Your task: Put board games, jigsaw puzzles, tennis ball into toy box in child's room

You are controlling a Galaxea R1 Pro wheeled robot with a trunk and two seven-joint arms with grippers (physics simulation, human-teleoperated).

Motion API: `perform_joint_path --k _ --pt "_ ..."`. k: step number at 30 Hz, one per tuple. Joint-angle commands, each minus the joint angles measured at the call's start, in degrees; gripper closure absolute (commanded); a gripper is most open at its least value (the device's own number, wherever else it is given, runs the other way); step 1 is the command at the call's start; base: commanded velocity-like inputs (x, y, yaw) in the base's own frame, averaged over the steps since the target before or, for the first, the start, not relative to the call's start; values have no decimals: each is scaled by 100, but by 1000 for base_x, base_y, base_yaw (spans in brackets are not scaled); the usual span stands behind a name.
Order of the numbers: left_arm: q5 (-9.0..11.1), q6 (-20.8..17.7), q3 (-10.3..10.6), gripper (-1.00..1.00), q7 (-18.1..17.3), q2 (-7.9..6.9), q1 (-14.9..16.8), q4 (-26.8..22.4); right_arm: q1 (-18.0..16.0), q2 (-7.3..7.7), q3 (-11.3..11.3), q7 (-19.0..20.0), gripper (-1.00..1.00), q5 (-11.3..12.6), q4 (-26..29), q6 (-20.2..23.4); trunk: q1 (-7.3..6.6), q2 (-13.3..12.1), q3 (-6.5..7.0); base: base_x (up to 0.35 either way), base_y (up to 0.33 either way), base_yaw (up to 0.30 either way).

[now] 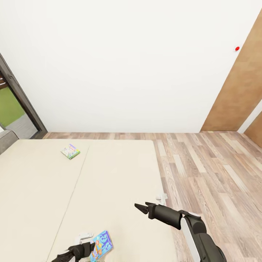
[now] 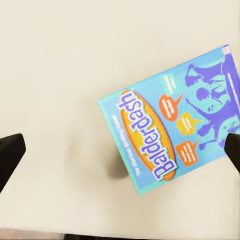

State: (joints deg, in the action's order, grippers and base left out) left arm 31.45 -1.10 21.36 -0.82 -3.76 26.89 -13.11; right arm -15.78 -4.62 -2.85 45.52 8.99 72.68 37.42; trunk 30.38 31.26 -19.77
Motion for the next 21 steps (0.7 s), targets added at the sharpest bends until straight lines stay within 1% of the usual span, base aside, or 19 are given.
perform_joint_path --k 1,3,5,11,21 --pt "48 -83 27 -100 -10 -7 41 -22 -4 -7 -14 14 -100 13 1 37 1 8 -18 0 0 0" --pt "51 -218 20 -100 -25 -6 120 -53 -4 -10 -14 3 -100 1 1 34 1 8 -37 0 0 0" --pt "50 -268 16 -100 -33 8 150 -65 -4 -9 -14 -19 -100 0 -2 32 1 8 -55 0 0 0" --pt "48 -334 17 -100 -46 20 190 -68 -4 -5 -15 -80 -100 -2 -11 29 1 8 -112 0 0 0" --pt "61 -463 6 -100 -64 -12 217 -79 -4 -4 -14 -103 -100 -1 -9 28 1 8 -206 0 0 0"
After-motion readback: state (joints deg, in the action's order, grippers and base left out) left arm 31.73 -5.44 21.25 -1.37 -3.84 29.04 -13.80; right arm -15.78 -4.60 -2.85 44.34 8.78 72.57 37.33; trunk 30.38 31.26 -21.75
